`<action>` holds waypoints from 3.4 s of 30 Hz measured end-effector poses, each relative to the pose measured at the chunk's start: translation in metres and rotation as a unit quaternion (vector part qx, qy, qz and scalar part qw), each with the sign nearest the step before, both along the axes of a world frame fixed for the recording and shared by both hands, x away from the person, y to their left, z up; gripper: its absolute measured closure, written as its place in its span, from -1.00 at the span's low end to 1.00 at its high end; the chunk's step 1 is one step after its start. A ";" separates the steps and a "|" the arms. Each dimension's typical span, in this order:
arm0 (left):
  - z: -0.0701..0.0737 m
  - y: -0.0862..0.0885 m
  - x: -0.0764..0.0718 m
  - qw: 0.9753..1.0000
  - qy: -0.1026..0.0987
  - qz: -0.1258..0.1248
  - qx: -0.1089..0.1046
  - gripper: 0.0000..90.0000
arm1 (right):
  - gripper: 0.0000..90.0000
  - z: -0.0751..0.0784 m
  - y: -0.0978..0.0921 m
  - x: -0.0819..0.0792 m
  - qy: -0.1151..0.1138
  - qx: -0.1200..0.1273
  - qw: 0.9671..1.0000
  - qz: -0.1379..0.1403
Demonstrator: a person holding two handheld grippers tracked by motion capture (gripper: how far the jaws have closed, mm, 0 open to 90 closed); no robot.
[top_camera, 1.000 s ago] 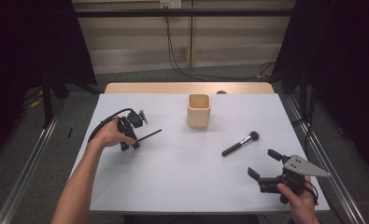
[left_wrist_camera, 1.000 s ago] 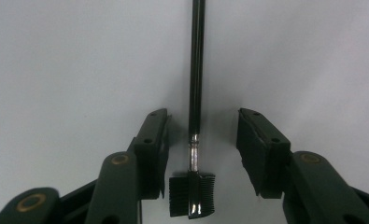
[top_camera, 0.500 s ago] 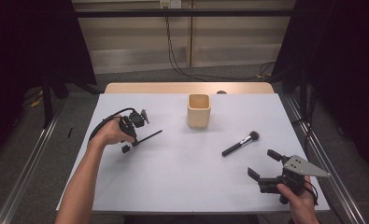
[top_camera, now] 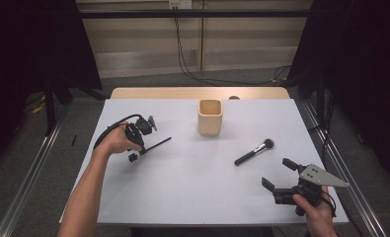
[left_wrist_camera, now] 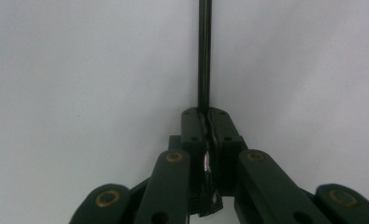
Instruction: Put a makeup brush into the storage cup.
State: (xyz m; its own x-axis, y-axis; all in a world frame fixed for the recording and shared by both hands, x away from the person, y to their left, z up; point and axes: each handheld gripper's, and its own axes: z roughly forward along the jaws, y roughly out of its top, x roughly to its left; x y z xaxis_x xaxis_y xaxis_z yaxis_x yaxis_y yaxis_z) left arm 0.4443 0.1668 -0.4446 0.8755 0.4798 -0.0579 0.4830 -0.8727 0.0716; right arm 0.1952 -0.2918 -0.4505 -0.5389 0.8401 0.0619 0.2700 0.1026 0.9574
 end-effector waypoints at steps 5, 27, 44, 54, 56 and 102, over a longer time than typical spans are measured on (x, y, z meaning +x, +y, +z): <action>0.000 0.006 -0.001 1.000 -0.002 0.017 -0.024 0.92 | -1.00 0.000 -0.001 0.000 0.000 0.001 1.000 -0.001; 0.021 0.047 -0.015 0.976 -0.058 0.091 -0.190 0.92 | -1.00 0.000 -0.001 0.000 0.001 0.003 1.000 -0.006; 0.030 0.063 -0.032 0.939 -0.120 0.142 -0.289 0.92 | -1.00 0.000 -0.001 0.001 0.000 0.003 1.000 -0.007; 0.026 0.071 -0.048 0.914 -0.159 0.158 -0.337 0.92 | -1.00 0.000 -0.001 0.000 0.000 0.005 1.000 -0.008; 0.027 0.073 -0.053 0.909 -0.164 0.154 -0.349 0.92 | -1.00 0.000 -0.001 0.000 0.000 0.004 1.000 -0.007; 0.034 0.026 -0.104 0.895 -0.144 0.056 -0.418 0.91 | -1.00 0.001 0.000 0.000 -0.003 0.004 1.000 0.000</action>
State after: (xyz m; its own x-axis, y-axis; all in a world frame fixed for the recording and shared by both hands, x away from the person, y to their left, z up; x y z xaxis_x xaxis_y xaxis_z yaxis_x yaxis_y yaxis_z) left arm 0.3403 0.1929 -0.4111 0.8610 0.4596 -0.2176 0.4205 -0.4029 0.8129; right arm 0.1950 -0.2915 -0.4498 -0.5385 0.8401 0.0649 0.2645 0.0953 0.9597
